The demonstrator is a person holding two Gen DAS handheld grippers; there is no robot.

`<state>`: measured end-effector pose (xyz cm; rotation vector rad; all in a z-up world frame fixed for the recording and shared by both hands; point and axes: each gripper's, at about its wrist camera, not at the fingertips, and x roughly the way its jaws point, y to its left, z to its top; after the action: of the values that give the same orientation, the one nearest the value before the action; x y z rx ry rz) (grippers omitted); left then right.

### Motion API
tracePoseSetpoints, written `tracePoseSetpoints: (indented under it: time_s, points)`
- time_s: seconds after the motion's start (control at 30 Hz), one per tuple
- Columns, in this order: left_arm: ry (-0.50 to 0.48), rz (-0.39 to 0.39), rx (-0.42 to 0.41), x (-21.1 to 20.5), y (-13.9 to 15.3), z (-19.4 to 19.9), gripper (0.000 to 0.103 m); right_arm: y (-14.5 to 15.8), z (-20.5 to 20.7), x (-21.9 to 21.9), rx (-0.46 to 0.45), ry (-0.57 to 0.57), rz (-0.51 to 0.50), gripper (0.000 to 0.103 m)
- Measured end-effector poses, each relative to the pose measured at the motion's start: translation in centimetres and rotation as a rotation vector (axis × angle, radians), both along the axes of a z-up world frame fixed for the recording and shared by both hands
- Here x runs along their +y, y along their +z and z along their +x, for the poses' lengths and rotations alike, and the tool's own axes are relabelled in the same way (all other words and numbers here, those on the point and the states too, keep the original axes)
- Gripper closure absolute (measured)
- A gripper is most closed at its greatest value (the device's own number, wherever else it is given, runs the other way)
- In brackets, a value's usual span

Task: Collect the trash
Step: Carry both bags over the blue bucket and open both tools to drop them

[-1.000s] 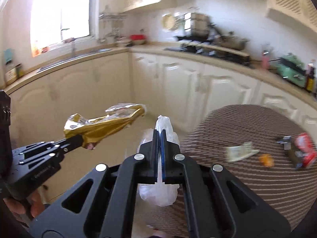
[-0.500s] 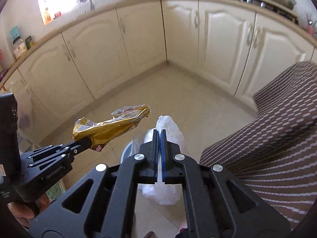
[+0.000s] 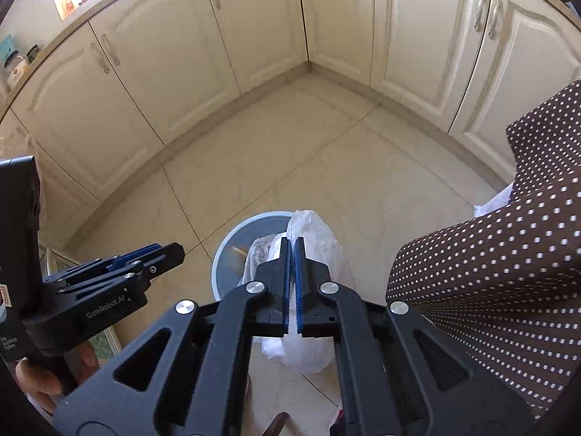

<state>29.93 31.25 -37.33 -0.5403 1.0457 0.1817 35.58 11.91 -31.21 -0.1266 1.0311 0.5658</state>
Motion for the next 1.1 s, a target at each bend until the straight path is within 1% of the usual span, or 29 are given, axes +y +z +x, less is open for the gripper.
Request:
tracePoseSetpoints:
  time_s: [0.17, 0.33, 0.53, 0.93, 1.1]
  points:
    - [0.018, -0.019, 0.019, 0.9, -0.7, -0.3, 0.072, -0.8, 0.1, 1.1, 0.014, 0.003, 0.001, 0.101]
    - [0.022, -0.029, 0.007, 1.2, -0.4, -0.7, 0.072, -1.1, 0.1, 2.1, 0.02, 0.018, 0.0, 0.1]
    - [0.022, -0.034, 0.0, 1.4, -0.2, -1.0, 0.068, -1.1, 0.0, 2.8, 0.015, 0.032, 0.003, 0.1]
    - [0.045, -0.041, -0.017, 2.0, 0.2, -1.8, 0.063, 0.0, -0.3, 4.8, -0.004, 0.053, 0.015, 0.099]
    - [0.034, -0.037, -0.024, 1.8, 0.7, -1.8, 0.063, 0.4, -0.4, 4.4, -0.006, 0.053, 0.006, 0.099]
